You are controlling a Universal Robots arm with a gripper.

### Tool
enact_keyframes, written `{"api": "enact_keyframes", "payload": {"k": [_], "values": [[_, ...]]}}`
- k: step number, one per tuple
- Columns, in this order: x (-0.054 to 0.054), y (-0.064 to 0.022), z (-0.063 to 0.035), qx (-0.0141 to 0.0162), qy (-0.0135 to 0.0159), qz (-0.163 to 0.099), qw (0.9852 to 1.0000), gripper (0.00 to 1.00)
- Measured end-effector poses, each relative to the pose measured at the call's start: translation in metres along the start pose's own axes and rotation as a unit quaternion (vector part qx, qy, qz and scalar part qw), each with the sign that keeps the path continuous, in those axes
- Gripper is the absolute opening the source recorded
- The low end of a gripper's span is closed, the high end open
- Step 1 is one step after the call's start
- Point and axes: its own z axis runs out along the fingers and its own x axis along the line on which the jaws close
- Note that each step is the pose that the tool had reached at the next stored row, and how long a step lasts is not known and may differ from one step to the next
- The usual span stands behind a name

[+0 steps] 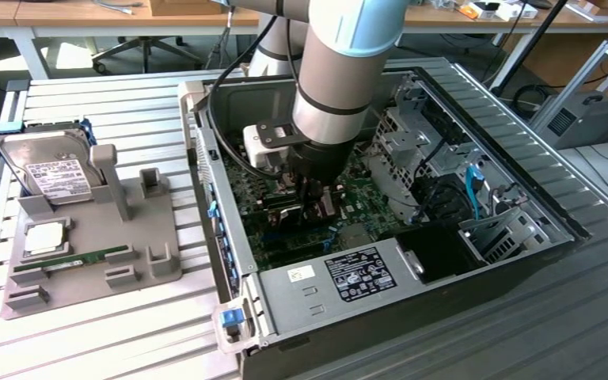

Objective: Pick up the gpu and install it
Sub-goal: 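Insert the gpu into the slot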

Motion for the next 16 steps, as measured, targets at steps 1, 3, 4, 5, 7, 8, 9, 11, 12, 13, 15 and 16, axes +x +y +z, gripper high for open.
{"api": "enact_keyframes", "payload": {"k": [1,3,4,5,7,8,9,11,12,13,15,16], "values": [[0.0000,0.0000,0.0000,0.0000,0.0000,0.000,1.0000,0.27],[0.0000,0.0000,0.0000,0.0000,0.0000,0.000,1.0000,0.27],[0.0000,0.0000,0.0000,0.0000,0.0000,0.000,1.0000,0.27],[0.0000,0.0000,0.0000,0.0000,0.0000,0.000,1.0000,0.27],[0.0000,0.0000,0.0000,0.0000,0.0000,0.000,1.0000,0.27],[0.0000,0.0000,0.0000,0.0000,0.0000,0.000,1.0000,0.27],[0.0000,0.0000,0.0000,0.0000,0.0000,0.000,1.0000,0.27],[0.0000,0.0001,0.0000,-0.0001,-0.0001,0.000,1.0000,0.29],[0.0000,0.0000,0.0000,0.0000,0.0000,0.000,1.0000,0.29],[0.0000,0.0000,0.0000,0.0000,0.0000,0.000,1.0000,0.35],[0.0000,0.0000,-0.0002,0.0000,0.0000,0.000,1.0000,0.35],[0.0000,0.0000,-0.0013,-0.0002,0.0003,0.000,1.0000,0.35]]}}
